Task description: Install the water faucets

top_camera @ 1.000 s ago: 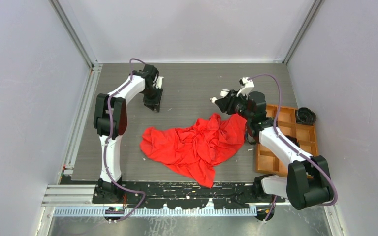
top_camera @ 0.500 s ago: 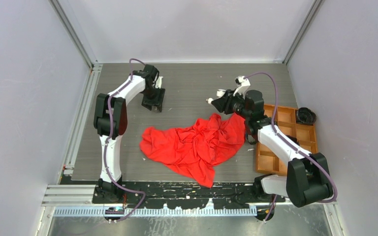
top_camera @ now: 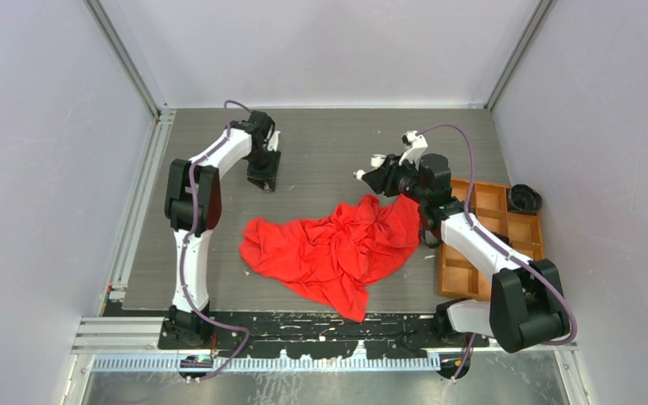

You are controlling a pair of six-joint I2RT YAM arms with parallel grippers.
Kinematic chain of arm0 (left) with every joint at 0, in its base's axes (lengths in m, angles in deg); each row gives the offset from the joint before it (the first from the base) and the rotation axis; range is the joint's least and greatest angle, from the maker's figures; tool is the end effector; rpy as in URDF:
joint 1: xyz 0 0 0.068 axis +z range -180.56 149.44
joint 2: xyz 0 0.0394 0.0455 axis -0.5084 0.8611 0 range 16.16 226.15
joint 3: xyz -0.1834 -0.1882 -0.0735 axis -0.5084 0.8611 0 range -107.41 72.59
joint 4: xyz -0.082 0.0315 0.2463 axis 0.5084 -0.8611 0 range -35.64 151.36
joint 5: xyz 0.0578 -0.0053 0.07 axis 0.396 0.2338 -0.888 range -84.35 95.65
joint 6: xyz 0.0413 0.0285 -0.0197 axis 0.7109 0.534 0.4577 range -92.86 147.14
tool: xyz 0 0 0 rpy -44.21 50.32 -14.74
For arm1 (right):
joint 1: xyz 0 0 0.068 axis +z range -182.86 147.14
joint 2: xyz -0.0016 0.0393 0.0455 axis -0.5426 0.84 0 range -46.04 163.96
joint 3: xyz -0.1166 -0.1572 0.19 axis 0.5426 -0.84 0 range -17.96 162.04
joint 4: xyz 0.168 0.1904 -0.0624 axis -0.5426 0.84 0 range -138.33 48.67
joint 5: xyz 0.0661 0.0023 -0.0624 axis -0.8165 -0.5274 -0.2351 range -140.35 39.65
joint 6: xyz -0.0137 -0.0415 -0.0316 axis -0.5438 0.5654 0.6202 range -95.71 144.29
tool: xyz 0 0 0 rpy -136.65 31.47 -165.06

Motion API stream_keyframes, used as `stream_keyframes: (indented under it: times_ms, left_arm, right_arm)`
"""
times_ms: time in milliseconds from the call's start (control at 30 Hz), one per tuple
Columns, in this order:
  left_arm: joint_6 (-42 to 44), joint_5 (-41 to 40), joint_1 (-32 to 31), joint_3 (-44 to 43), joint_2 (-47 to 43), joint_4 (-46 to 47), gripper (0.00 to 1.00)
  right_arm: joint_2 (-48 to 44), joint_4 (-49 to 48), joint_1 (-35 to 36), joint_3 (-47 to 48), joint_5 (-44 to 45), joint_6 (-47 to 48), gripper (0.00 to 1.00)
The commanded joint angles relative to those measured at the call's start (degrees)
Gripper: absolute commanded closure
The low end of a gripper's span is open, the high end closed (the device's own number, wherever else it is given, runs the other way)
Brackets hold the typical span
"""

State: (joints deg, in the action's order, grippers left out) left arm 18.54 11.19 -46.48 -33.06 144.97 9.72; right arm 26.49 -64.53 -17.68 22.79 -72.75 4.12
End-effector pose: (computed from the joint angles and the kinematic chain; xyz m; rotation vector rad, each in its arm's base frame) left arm 0.4444 -0.1303 0.1724 0.2037 2.8879 -0.2189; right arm 0.2702 0.0873 0.2585 -0.2001 1.8849 0.7857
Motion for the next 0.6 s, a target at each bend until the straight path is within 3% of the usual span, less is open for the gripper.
stream_keyframes:
  times_ms: [0, 100, 200, 400, 567]
  left_arm:
    - [-0.32, -1.09, -0.36, -2.29, -0.4, -0.03, 0.63]
    - [-0.34, -1.11, -0.48, -2.67, -0.91, -0.61, 0.78]
    - [-0.87, 0.29, -0.56, -3.55, -2.71, -1.89, 1.0]
    - [-1.41, 10.98, -0.39, -5.21, -10.27, -5.32, 1.0]
    - [-4.37, 36.93, 1.33, -0.69, -18.97, -3.45, 1.0]
  right_arm:
    - [-0.35, -2.95, 0.19, 2.93, -0.53, 0.9, 1.0]
    - [-0.23, -2.93, 0.12, 3.01, -1.16, 1.04, 1.0]
    - [-0.45, -0.63, 0.83, 4.07, -0.52, 2.94, 1.0]
    - [-3.74, 4.82, 10.43, 5.72, 10.21, 16.06, 1.0]
    - [-9.73, -2.86, 16.81, 0.64, 13.69, 23.98, 1.0]
